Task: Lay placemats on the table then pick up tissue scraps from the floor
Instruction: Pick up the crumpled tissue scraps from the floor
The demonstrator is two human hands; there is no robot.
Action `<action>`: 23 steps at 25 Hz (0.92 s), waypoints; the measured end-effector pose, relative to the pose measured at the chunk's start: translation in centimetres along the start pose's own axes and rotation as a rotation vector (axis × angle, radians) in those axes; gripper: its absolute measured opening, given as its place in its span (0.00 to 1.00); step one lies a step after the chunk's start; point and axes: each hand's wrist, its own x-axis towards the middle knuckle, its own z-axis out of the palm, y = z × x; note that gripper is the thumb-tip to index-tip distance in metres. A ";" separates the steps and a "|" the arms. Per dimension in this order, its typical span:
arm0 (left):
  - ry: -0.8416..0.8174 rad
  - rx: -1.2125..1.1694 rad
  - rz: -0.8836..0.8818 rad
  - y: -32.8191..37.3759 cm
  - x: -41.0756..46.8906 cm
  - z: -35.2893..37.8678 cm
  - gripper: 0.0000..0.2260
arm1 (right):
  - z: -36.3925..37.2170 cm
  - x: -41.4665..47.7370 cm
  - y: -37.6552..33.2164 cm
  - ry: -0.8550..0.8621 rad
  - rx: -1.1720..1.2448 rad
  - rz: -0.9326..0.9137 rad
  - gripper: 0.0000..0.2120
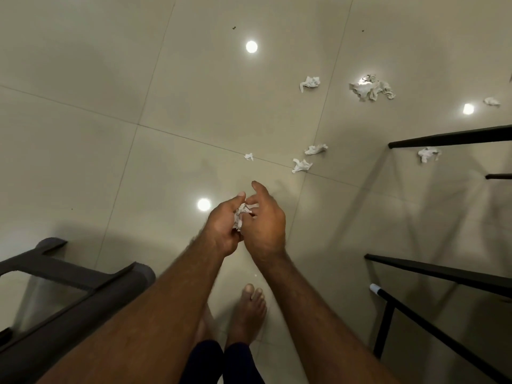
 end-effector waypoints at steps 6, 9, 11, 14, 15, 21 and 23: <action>0.018 0.236 0.096 1.8 0.0 2.4 0.06 | -2.6 1.9 -0.9 0.038 -0.181 0.044 0.34; 0.004 0.362 0.117 2.6 1.1 3.1 0.08 | -3.1 3.4 -0.4 -0.015 -0.103 0.119 0.39; 0.008 0.406 0.113 3.2 2.0 3.9 0.07 | -3.6 4.7 0.0 -0.059 -0.024 0.176 0.41; 0.053 0.505 0.115 4.6 3.8 4.8 0.06 | -3.9 6.7 1.1 -0.117 0.169 0.253 0.41; 0.046 0.539 0.115 5.3 4.4 5.1 0.07 | -3.9 7.2 1.4 -0.103 0.230 0.262 0.39; 0.077 0.659 0.165 8.7 8.4 6.7 0.26 | -2.8 11.6 6.3 0.158 0.131 0.353 0.25; 0.131 0.659 0.162 9.4 10.0 7.1 0.33 | -2.6 13.7 9.2 0.176 -0.078 0.345 0.21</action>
